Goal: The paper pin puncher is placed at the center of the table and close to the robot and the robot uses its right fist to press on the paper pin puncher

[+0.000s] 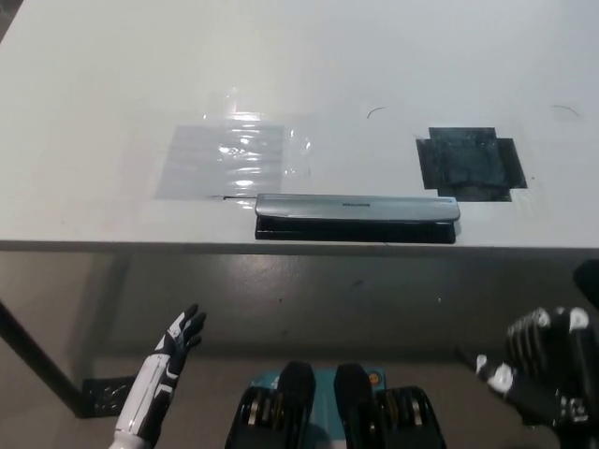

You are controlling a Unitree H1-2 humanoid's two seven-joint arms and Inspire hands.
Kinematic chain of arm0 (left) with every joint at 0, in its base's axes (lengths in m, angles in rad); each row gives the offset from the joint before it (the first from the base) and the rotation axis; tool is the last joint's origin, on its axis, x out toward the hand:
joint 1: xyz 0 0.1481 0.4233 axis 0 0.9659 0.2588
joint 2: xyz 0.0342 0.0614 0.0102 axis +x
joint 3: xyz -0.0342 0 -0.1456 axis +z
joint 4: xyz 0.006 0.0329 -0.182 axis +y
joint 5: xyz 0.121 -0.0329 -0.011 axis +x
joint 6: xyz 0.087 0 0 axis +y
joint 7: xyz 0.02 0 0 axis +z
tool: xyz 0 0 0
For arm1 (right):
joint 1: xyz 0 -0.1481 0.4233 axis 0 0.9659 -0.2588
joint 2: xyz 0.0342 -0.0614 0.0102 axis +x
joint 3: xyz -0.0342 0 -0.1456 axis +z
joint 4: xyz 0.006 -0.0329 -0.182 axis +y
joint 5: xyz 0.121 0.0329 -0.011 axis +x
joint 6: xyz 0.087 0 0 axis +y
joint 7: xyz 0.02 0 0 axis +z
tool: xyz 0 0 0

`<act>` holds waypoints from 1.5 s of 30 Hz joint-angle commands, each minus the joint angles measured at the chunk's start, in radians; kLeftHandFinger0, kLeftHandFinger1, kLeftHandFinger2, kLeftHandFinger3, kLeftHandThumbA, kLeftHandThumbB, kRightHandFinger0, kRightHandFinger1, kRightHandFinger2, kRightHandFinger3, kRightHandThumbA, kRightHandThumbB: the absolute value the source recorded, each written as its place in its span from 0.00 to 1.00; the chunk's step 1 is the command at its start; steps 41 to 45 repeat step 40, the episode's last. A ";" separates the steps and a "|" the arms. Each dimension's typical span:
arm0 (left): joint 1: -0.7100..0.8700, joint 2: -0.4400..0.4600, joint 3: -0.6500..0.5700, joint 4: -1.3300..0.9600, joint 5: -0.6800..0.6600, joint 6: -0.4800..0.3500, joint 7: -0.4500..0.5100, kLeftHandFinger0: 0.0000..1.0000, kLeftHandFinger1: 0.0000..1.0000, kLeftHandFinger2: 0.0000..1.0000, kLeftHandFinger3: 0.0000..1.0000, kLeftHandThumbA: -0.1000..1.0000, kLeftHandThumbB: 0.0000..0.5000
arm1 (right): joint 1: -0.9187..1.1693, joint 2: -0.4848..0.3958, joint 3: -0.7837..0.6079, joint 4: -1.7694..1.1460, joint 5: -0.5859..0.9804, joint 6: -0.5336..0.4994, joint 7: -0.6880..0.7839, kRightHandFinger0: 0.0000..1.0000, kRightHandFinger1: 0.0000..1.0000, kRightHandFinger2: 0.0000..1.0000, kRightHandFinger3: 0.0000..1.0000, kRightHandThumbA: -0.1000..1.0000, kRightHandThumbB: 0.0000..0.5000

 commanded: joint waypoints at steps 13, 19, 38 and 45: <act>-0.010 0.009 0.004 -0.021 -0.021 -0.030 -0.015 1.00 1.00 1.00 1.00 1.00 0.51 | -0.040 -0.012 0.073 0.351 -0.013 -0.193 0.124 1.00 1.00 1.00 1.00 1.00 0.47; -0.010 0.012 0.003 -0.024 -0.028 -0.021 -0.022 1.00 1.00 1.00 1.00 1.00 0.52 | -0.047 -0.011 0.079 0.387 -0.006 -0.224 0.141 1.00 1.00 1.00 1.00 1.00 0.53; -0.035 0.022 -0.004 -0.022 -0.035 0.004 -0.040 1.00 1.00 1.00 1.00 1.00 0.53 | -0.047 -0.004 0.063 0.354 -0.020 -0.206 0.125 1.00 1.00 1.00 1.00 1.00 0.53; -0.036 0.022 -0.004 -0.021 -0.036 0.003 -0.041 1.00 1.00 1.00 1.00 1.00 0.53 | -0.046 -0.005 0.062 0.353 -0.017 -0.202 0.126 1.00 1.00 1.00 1.00 1.00 0.53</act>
